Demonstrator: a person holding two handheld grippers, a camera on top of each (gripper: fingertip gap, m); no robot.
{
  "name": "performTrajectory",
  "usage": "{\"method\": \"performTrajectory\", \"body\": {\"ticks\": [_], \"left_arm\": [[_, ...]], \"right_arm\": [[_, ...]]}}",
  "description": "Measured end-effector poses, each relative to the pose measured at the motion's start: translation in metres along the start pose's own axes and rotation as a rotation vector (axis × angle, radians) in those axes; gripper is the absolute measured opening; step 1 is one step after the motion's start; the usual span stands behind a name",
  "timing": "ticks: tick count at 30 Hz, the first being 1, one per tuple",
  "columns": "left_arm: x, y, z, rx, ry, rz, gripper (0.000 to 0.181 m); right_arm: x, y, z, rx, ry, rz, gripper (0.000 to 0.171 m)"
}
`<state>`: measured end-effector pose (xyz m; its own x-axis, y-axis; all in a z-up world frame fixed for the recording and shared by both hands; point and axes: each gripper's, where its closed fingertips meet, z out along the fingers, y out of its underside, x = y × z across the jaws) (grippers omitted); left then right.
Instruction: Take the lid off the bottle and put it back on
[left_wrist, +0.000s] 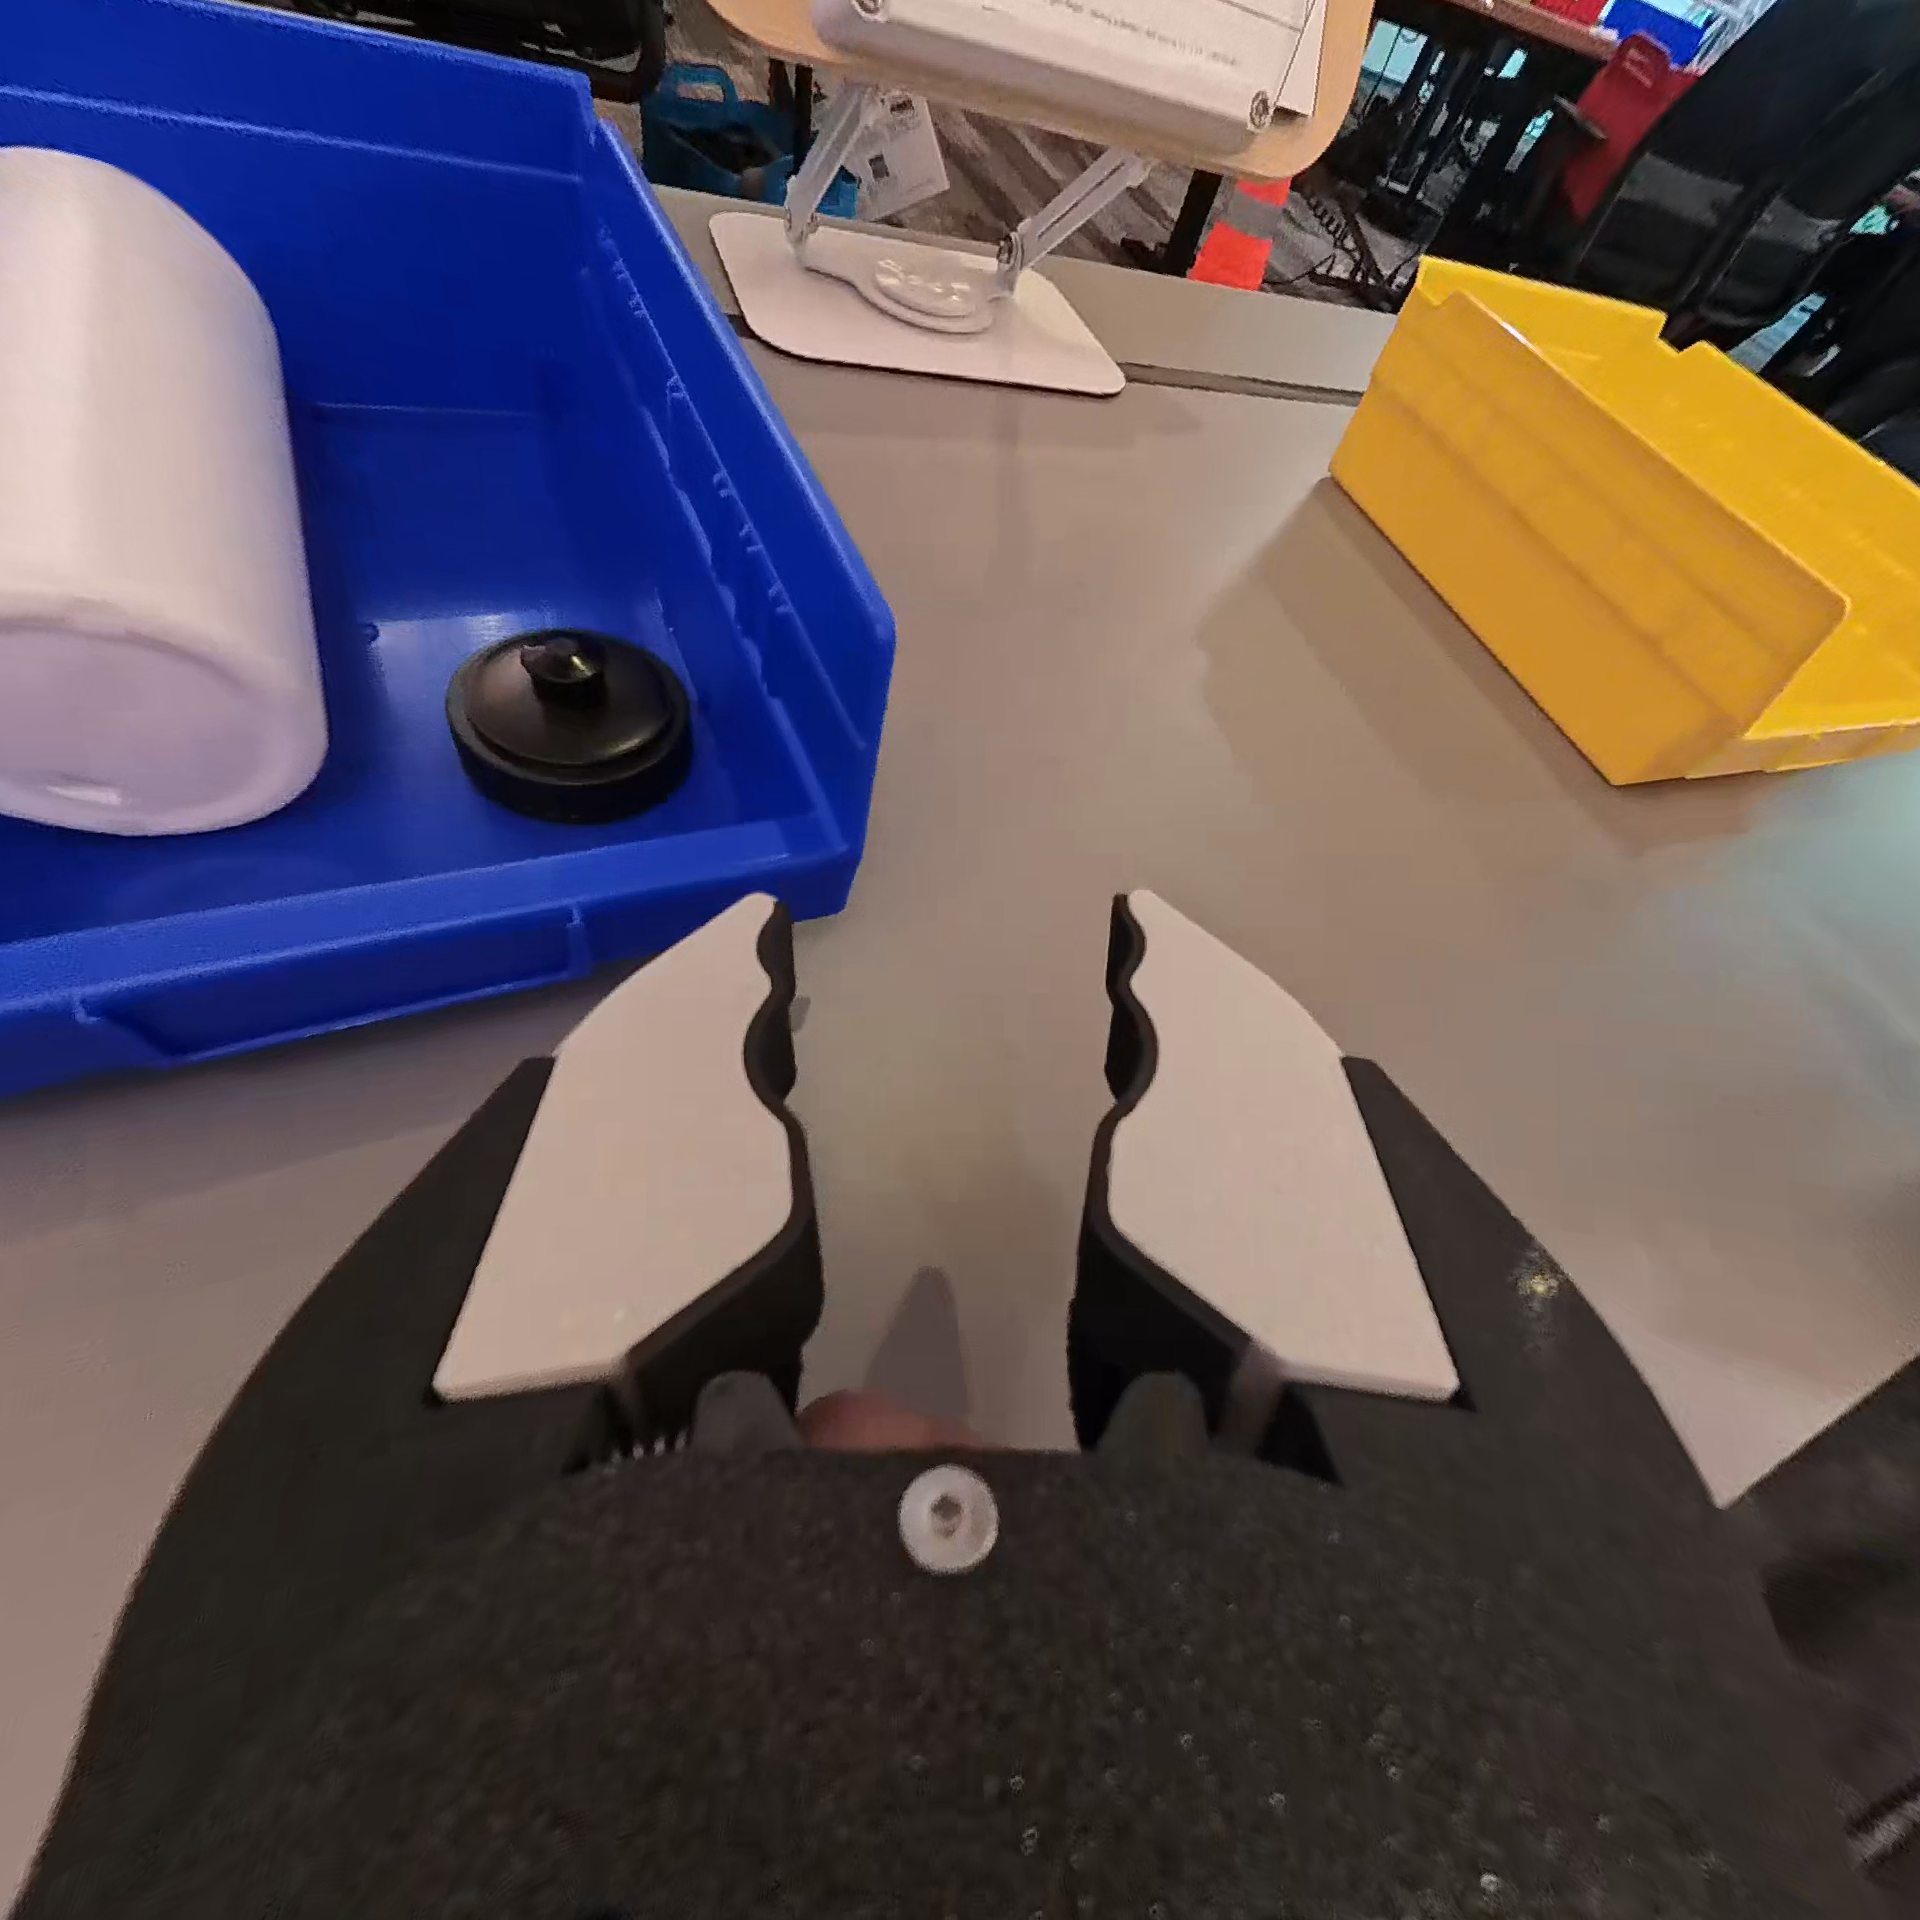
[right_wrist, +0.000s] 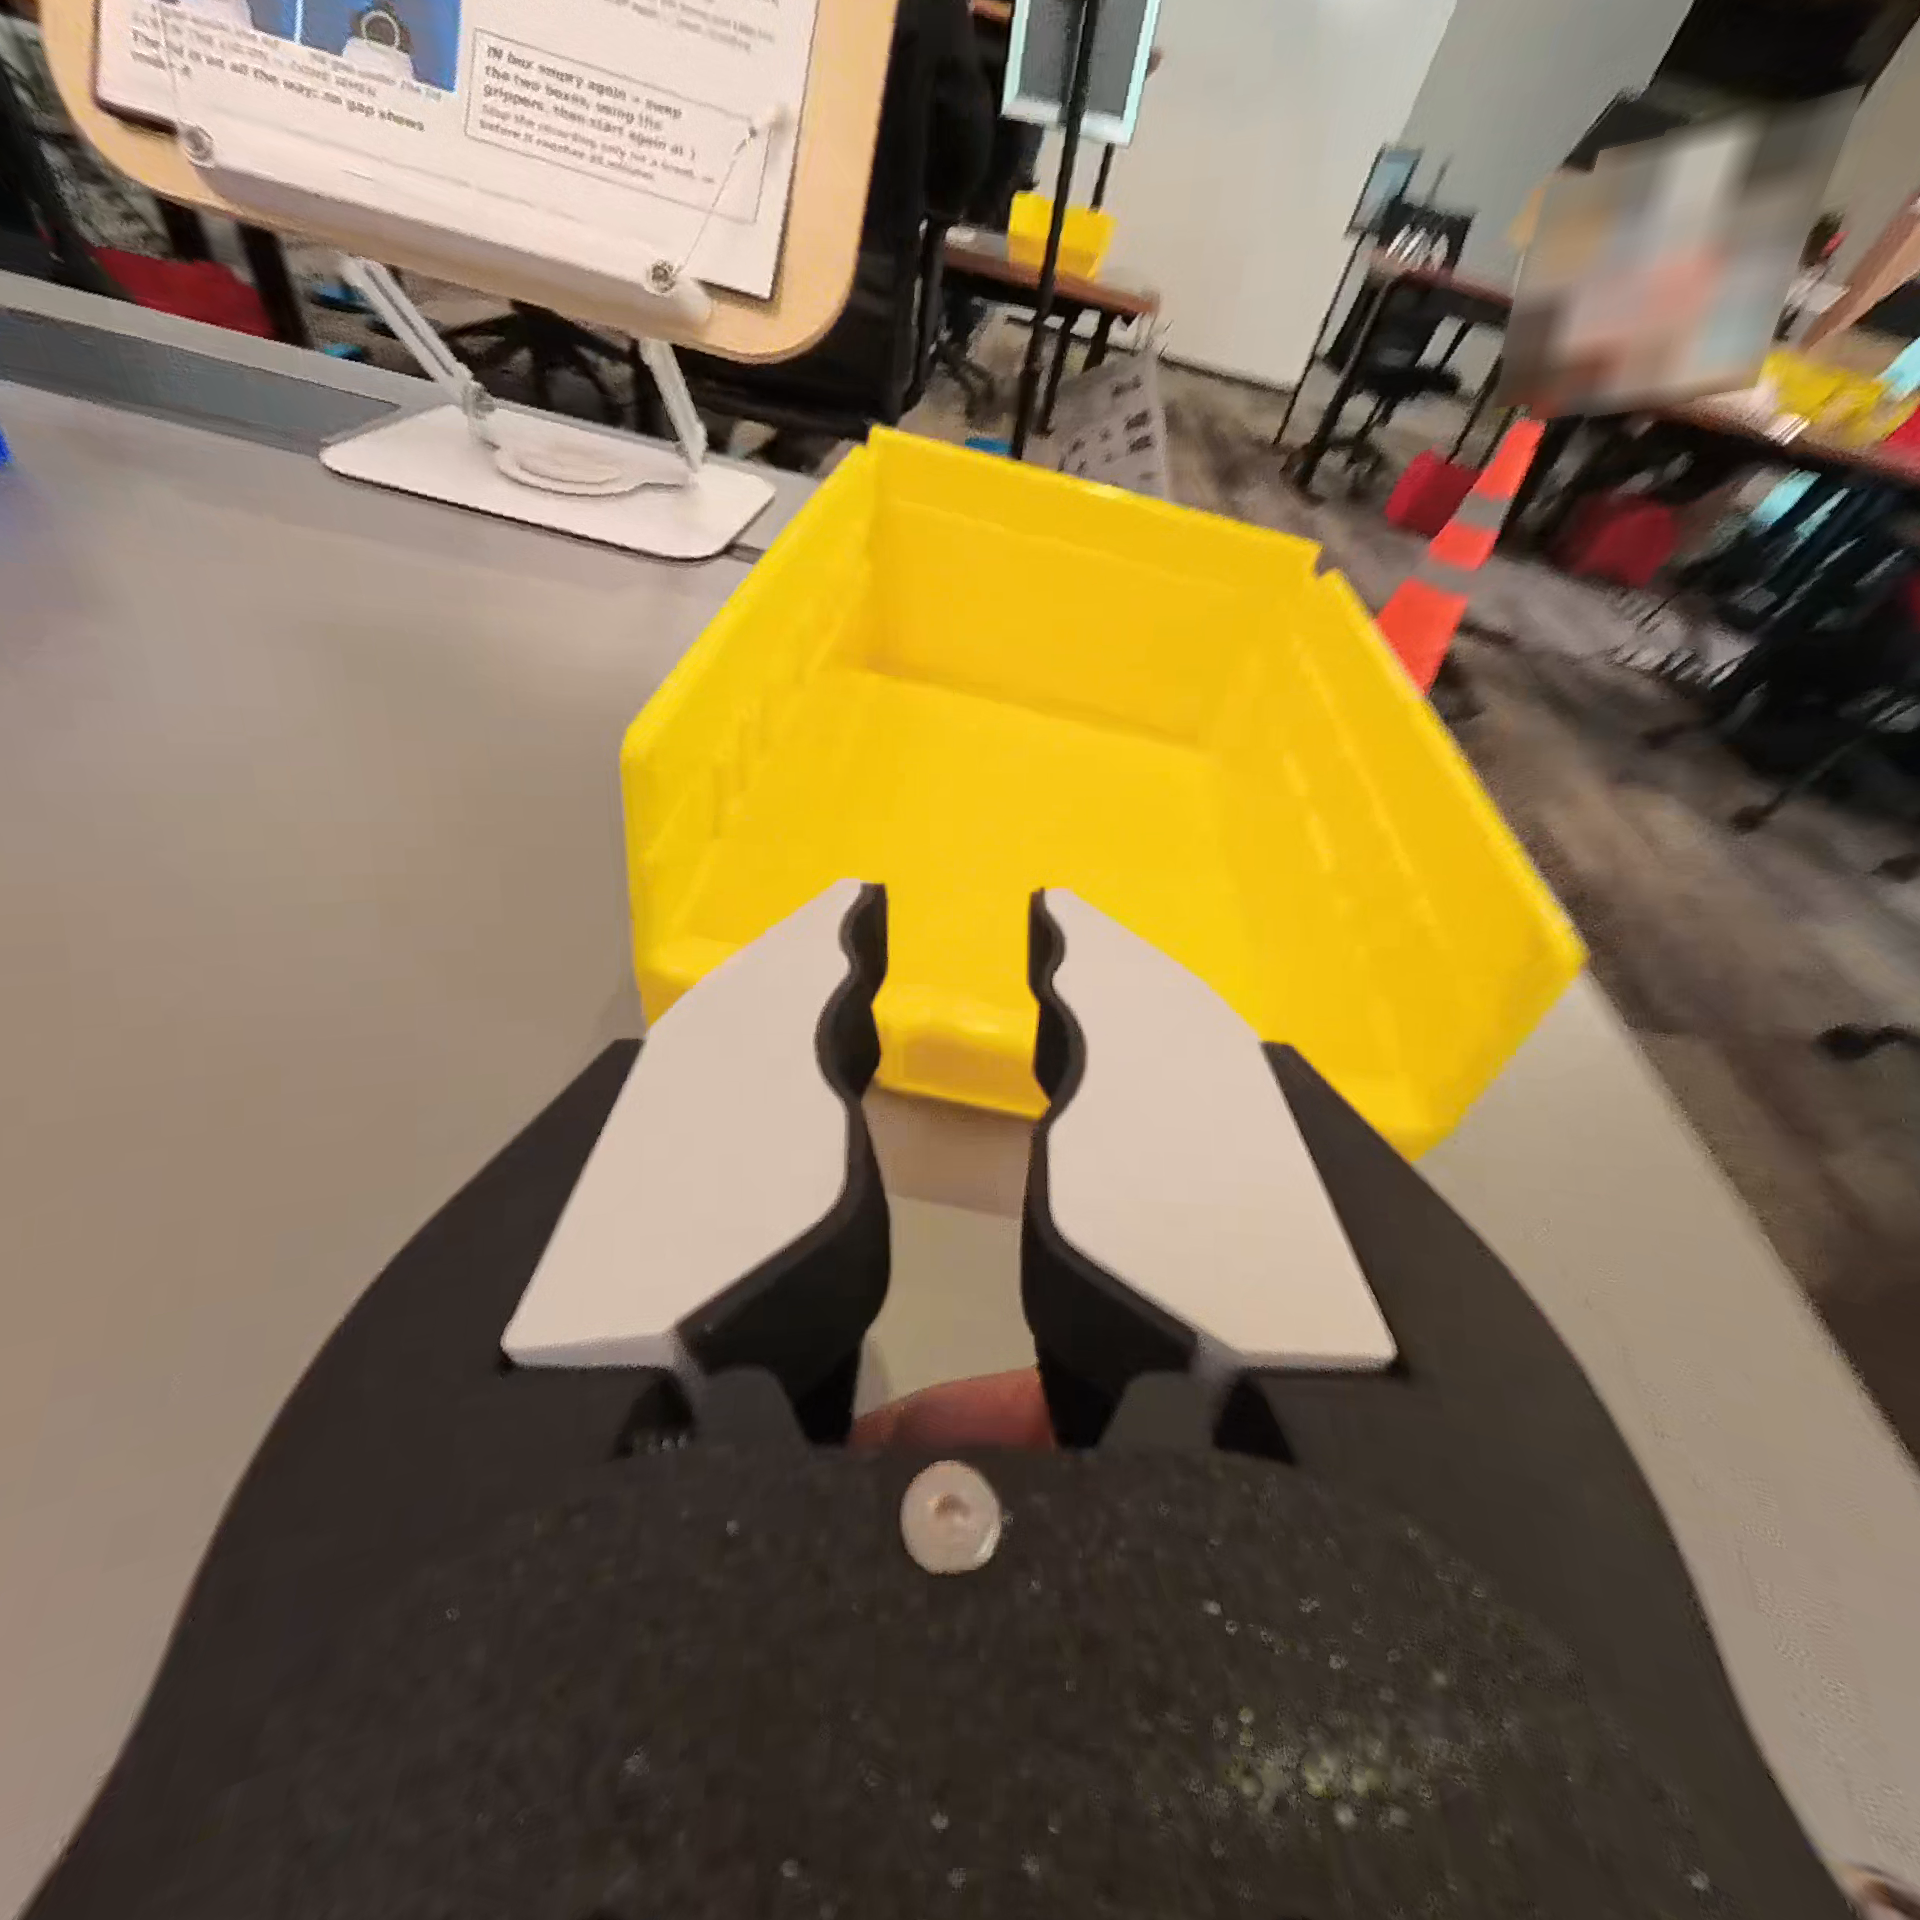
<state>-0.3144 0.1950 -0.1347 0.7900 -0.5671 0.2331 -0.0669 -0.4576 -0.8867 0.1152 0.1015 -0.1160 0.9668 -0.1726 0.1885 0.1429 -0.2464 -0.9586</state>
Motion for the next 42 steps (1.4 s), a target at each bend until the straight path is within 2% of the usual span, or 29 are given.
{"method": "performTrajectory", "body": {"ticks": [5, 19, 22, 24, 26, 28, 31, 33, 38, 42], "left_arm": [[-0.004, 0.002, -0.003, -0.006, -0.034, 0.035, 0.057], [-0.007, 0.004, -0.001, -0.024, -0.027, 0.038, 0.058], [-0.004, -0.011, -0.007, 0.015, 0.005, 0.110, 0.058], [-0.004, -0.028, -0.008, 0.012, 0.067, 0.248, 0.058], [-0.018, -0.037, -0.005, -0.104, 0.075, 0.443, 0.058], [-0.041, -0.045, 0.003, -0.248, 0.065, 0.630, 0.061], [-0.070, -0.040, 0.023, -0.518, 0.139, 0.766, 0.071], [-0.087, -0.034, 0.041, -0.634, 0.171, 0.846, 0.073], [-0.105, -0.018, 0.090, -0.782, 0.228, 0.891, 0.073], [-0.105, -0.008, 0.101, -0.853, 0.283, 0.942, 0.074]], "right_arm": [[-0.024, 0.025, 0.005, -0.141, -0.151, 0.162, 0.035], [-0.048, 0.035, 0.005, -0.208, -0.247, 0.128, 0.036], [-0.049, 0.035, 0.003, -0.206, -0.248, 0.118, 0.035], [-0.051, 0.034, 0.002, -0.210, -0.253, 0.121, 0.035], [-0.055, 0.033, 0.001, -0.213, -0.278, 0.140, 0.036], [-0.071, 0.034, -0.005, -0.260, -0.377, 0.183, 0.040], [-0.108, 0.033, -0.026, -0.394, -0.613, 0.208, 0.054], [-0.129, 0.030, -0.044, -0.432, -0.738, 0.188, 0.060], [-0.157, 0.027, -0.060, -0.419, -0.835, 0.054, 0.060], [-0.170, 0.031, -0.062, -0.442, -0.897, 0.065, 0.059]]}}
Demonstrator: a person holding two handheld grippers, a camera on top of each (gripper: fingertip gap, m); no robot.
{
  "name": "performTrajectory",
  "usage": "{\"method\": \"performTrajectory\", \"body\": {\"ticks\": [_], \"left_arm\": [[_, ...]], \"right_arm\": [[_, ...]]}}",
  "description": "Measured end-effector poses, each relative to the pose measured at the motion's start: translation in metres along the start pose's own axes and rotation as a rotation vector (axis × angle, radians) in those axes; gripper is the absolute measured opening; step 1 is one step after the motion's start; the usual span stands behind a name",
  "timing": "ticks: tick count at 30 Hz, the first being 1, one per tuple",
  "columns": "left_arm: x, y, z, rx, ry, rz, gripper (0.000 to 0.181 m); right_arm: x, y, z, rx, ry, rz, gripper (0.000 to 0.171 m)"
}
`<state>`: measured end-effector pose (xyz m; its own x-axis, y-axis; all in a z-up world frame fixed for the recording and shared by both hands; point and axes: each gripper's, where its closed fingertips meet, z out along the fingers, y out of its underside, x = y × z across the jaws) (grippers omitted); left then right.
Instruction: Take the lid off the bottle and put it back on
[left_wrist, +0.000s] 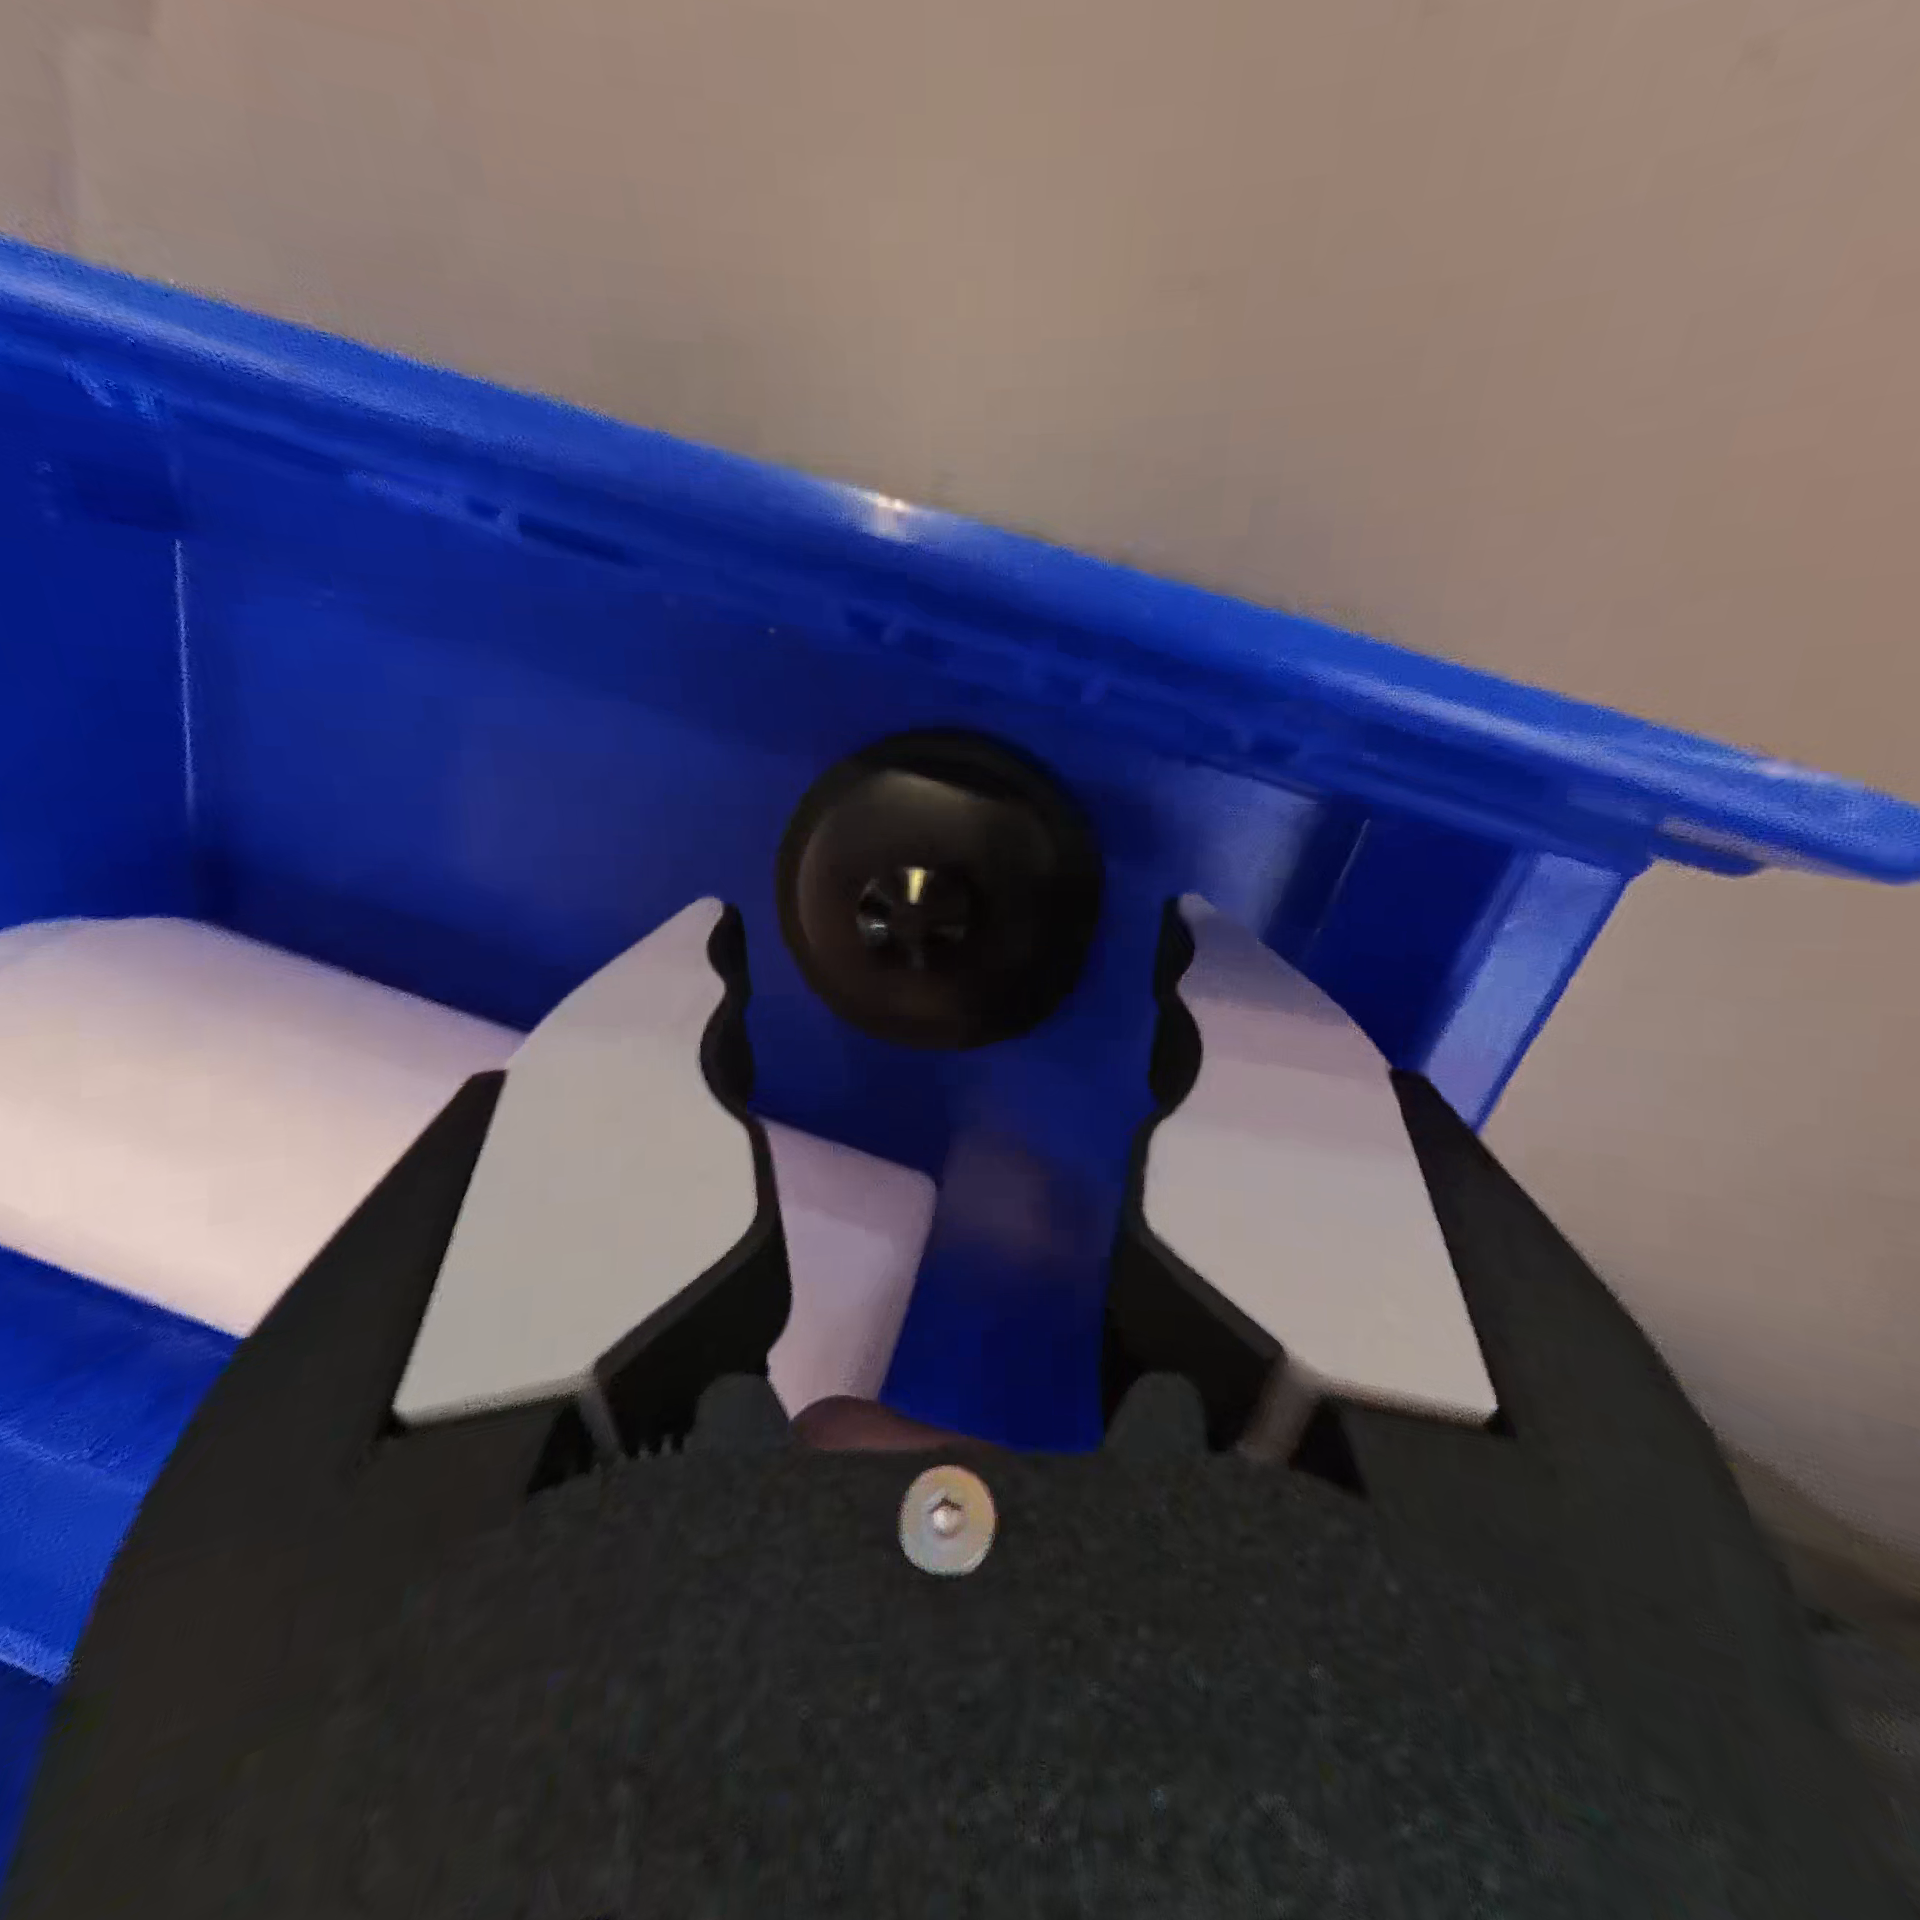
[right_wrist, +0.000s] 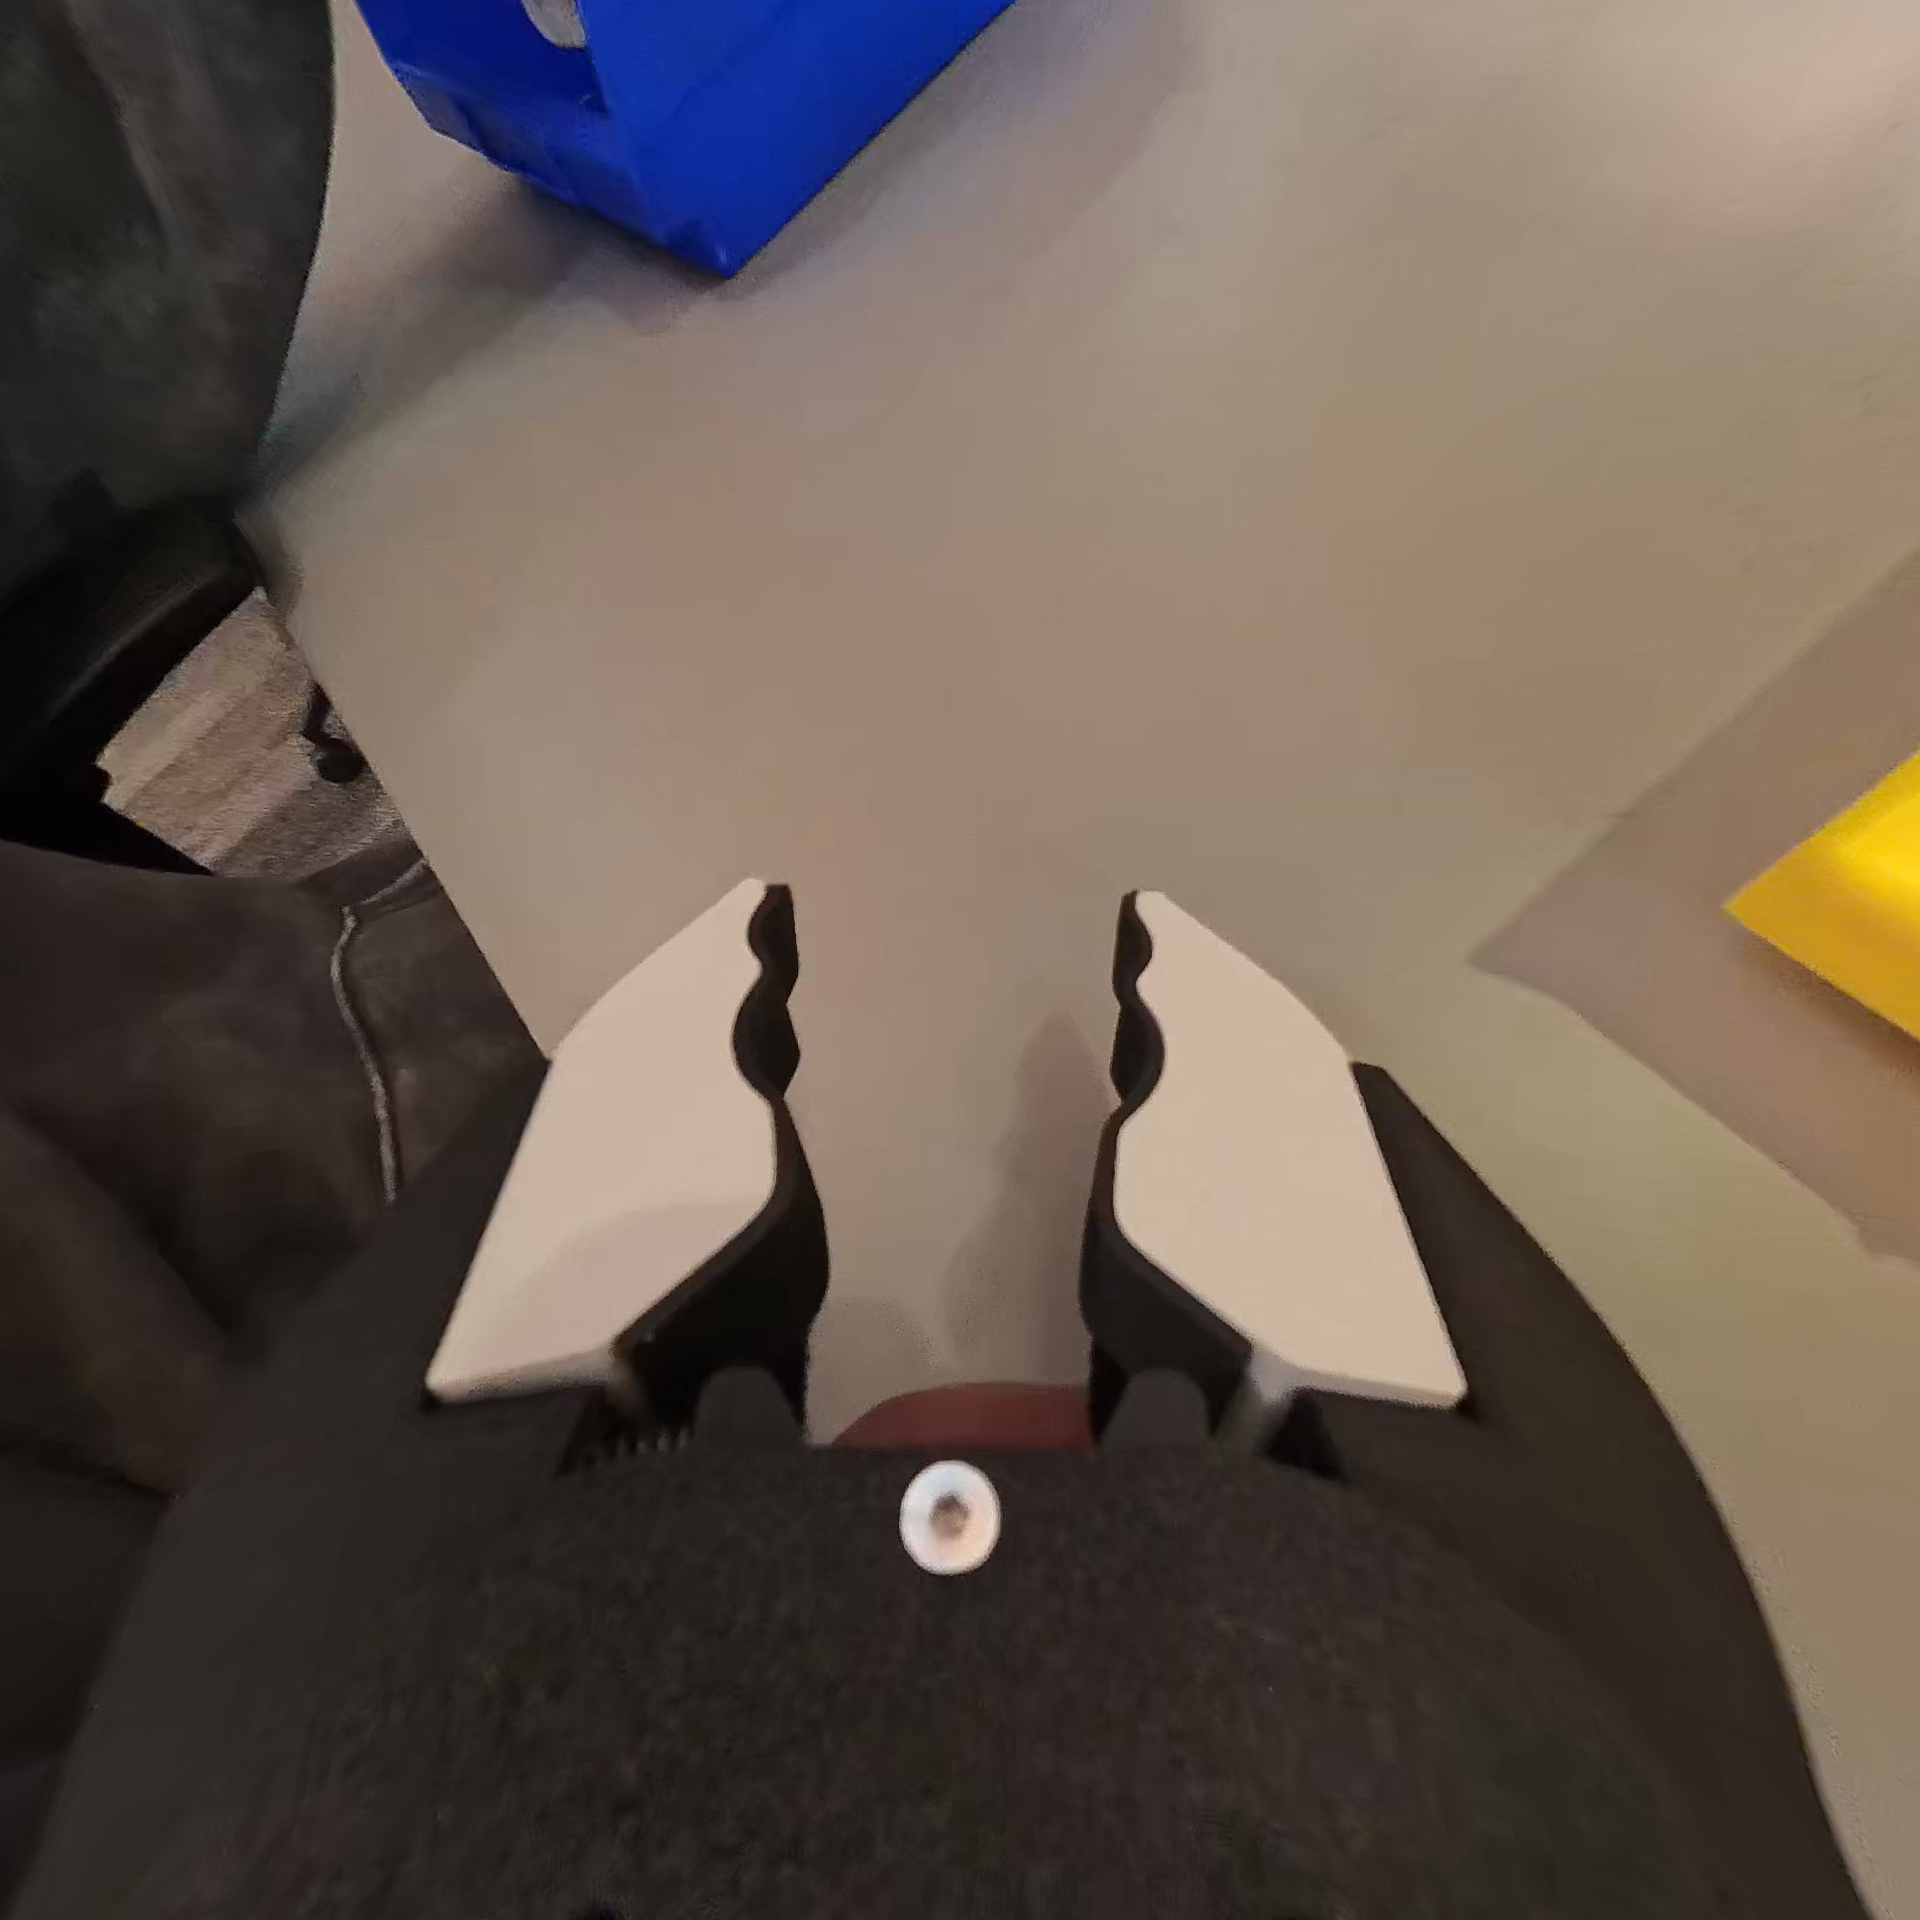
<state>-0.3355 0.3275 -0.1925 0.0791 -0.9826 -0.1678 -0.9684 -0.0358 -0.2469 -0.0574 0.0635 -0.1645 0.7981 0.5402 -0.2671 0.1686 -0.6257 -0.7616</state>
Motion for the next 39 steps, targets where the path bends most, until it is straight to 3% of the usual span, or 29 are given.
{"method": "performTrajectory", "body": {"ticks": [6, 7, 10, 16, 21, 25, 30, 34, 39], "left_arm": [[-0.007, 0.015, 0.023, -0.069, 0.035, -0.014, 0.079], [-0.005, 0.012, 0.024, -0.045, 0.061, -0.037, 0.071], [-0.003, 0.009, 0.023, -0.016, 0.087, -0.035, 0.070], [-0.026, 0.001, -0.017, 0.064, 0.003, -0.057, 0.069], [-0.029, -0.048, -0.085, 0.220, -0.243, 0.121, 0.069], [0.017, -0.106, -0.112, 0.365, -0.287, 0.302, 0.069], [0.048, -0.142, -0.104, 0.303, -0.354, 0.414, 0.069], [0.065, -0.165, -0.083, 0.312, -0.341, 0.436, 0.069], [0.081, -0.190, -0.068, 0.381, -0.290, 0.420, 0.069]], "right_arm": [[-0.001, 0.012, 0.012, -0.037, -0.055, 0.052, 0.058], [-0.001, 0.014, 0.015, -0.044, -0.063, 0.059, 0.057], [-0.002, 0.014, 0.020, -0.054, -0.088, 0.070, 0.057], [0.001, -0.018, 0.041, -0.014, -0.094, -0.020, 0.061], [0.019, -0.073, 0.065, 0.058, -0.024, -0.037, 0.069], [0.011, -0.142, 0.075, 0.213, -0.071, -0.140, 0.067], [0.007, -0.181, 0.092, 0.256, -0.092, -0.194, 0.069], [0.000, -0.180, 0.101, 0.249, -0.048, -0.222, 0.062], [-0.003, -0.179, 0.100, 0.286, -0.131, -0.103, 0.051]]}}
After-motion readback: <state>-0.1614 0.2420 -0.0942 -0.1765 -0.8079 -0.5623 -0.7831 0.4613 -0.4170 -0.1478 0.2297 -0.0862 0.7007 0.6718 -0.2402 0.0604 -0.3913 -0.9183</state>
